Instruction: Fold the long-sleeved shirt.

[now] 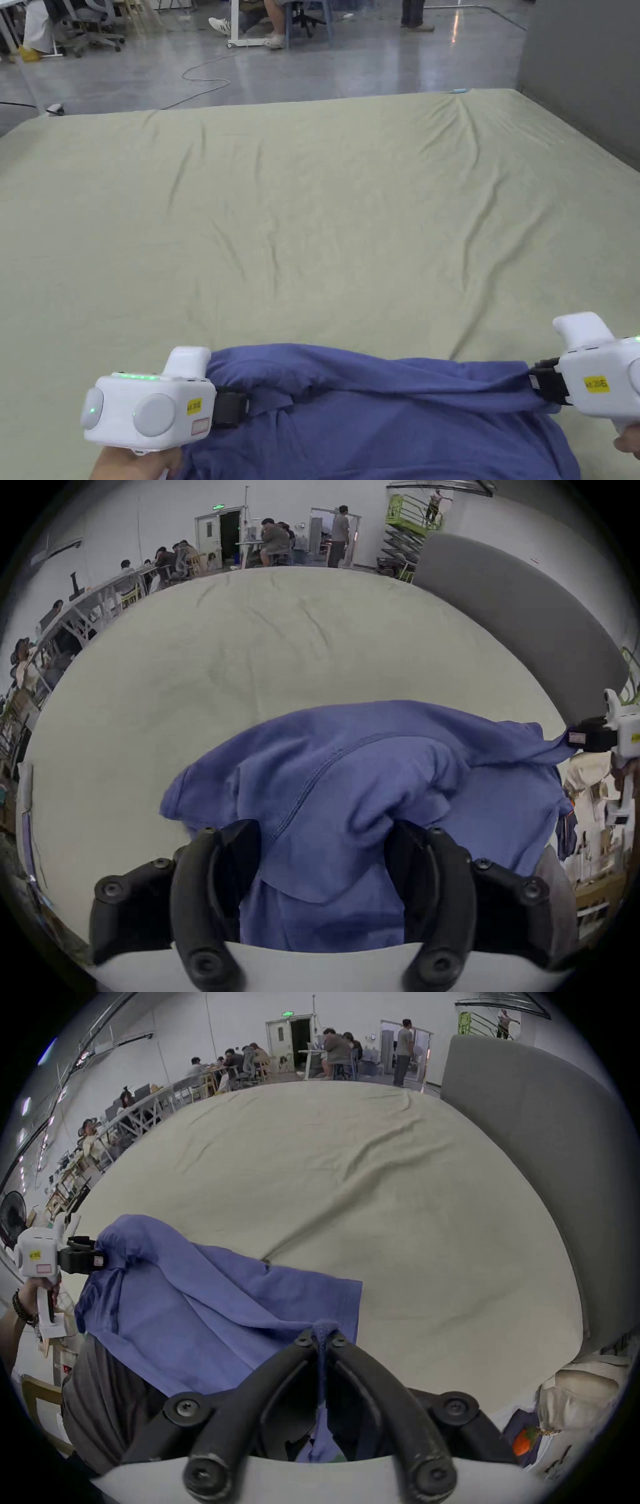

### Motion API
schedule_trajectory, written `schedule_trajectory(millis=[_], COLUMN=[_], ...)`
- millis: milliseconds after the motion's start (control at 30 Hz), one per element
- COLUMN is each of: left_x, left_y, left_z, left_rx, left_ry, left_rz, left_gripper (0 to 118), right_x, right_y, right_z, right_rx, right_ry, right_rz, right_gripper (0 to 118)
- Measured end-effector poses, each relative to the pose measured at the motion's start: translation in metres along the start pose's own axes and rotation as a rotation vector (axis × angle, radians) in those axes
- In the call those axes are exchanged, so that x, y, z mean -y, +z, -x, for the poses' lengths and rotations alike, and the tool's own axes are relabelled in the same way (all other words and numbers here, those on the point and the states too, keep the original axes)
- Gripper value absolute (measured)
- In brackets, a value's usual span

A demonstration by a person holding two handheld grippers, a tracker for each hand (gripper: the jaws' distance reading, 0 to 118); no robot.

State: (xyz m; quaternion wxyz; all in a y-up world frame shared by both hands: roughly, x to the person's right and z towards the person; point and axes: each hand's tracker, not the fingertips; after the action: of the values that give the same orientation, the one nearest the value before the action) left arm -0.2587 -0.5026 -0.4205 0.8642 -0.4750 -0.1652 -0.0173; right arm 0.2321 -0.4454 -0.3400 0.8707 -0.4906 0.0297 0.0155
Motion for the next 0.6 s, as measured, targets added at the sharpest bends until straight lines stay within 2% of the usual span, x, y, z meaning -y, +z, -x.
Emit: schedule_trajectory(millis=[33, 67, 100, 167, 233, 433, 600], left_x=[0.001, 0.002, 0.003, 0.003, 0.001, 0.001, 0.026], left_y=[-0.001, 0.0, 0.004, 0.015, 0.022, 0.062, 0.116], left_z=[0.001, 0.001, 0.002, 0.0, 0.002, 0.0, -0.007], left_rx=[0.0, -0.007, -0.011, -0.031, 0.006, 0.0, 0.003], left_ry=[0.003, 0.008, 0.006, -0.02, -0.024, -0.055, -0.095], left_rz=[0.004, -0.001, -0.017, -0.095, -0.035, -0.091, -0.058], left_gripper=[67, 41, 0, 0, 0, 0, 0], right_x=[0.0, -0.001, -0.001, -0.002, -0.003, -0.002, 0.02], right_y=[-0.003, -0.006, -0.008, -0.007, -0.006, 0.013, 0.037], right_z=[0.0, 0.0, 0.0, -0.002, -0.002, 0.0, -0.001], right_rx=[0.007, 0.017, 0.019, 0.012, 0.009, 0.0, -0.016], right_ry=[0.001, 0.001, 0.0, -0.004, -0.005, 0.0, 0.038], right_rz=[0.005, 0.012, 0.016, 0.015, 0.012, -0.016, -0.017], right_gripper=[0, 0, 0, 0, 0, 0, 0])
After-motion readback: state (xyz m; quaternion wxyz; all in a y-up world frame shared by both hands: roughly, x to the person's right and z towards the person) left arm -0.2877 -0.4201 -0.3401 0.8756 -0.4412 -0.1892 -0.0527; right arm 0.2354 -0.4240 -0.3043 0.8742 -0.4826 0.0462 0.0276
